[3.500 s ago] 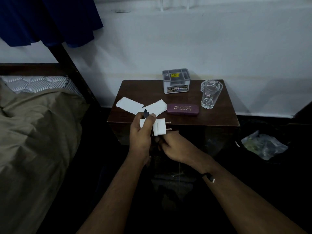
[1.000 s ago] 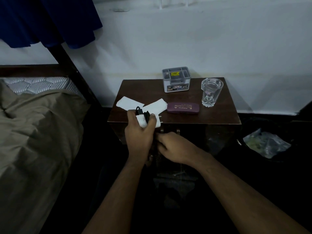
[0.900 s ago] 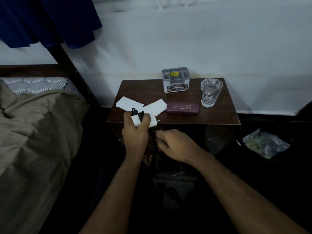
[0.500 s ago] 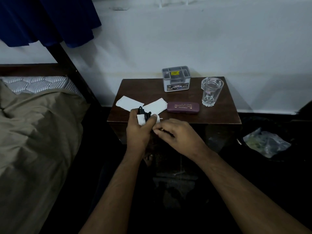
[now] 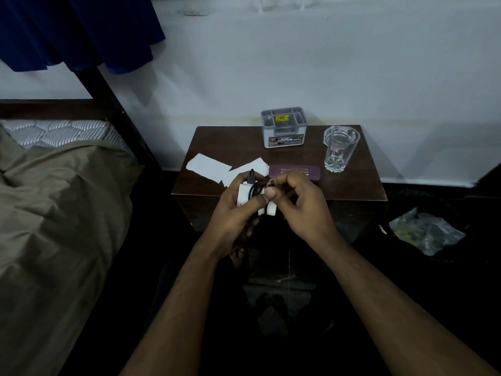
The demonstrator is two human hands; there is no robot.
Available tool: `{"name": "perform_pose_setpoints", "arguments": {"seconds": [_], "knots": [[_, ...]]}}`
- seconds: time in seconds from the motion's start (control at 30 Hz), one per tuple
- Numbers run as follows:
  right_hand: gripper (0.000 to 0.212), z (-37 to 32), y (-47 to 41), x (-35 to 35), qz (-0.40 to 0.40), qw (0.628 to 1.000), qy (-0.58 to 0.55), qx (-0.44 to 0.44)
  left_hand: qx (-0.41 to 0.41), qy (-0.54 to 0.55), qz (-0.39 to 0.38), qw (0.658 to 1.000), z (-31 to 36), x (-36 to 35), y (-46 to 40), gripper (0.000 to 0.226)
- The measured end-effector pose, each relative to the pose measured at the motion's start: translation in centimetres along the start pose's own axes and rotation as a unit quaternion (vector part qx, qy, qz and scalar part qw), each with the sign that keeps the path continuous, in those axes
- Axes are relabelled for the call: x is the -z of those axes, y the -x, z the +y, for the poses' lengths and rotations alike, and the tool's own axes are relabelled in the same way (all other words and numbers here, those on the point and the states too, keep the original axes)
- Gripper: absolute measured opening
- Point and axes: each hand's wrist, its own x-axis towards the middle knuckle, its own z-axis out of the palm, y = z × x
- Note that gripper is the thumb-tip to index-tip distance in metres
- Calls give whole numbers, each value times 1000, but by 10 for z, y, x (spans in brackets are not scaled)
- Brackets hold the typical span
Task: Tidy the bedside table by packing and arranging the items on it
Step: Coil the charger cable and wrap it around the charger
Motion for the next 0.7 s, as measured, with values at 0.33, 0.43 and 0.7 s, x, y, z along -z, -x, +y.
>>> {"name": "perform_pose_setpoints", "arguments": {"seconds": [0.33, 0.43, 0.7], "knots": [[18, -7, -3, 16, -108, 946, -261, -157, 3, -3, -6, 1000, -3, -1, 3, 27], [21, -8, -6, 21, -138, 917, -319, -196, 1, -7, -17, 1000, -2, -1, 2, 28], [18, -5, -6, 35, -209, 889, -334, -233, -34, -18, -63, 997, -3, 0, 5, 49]]}}
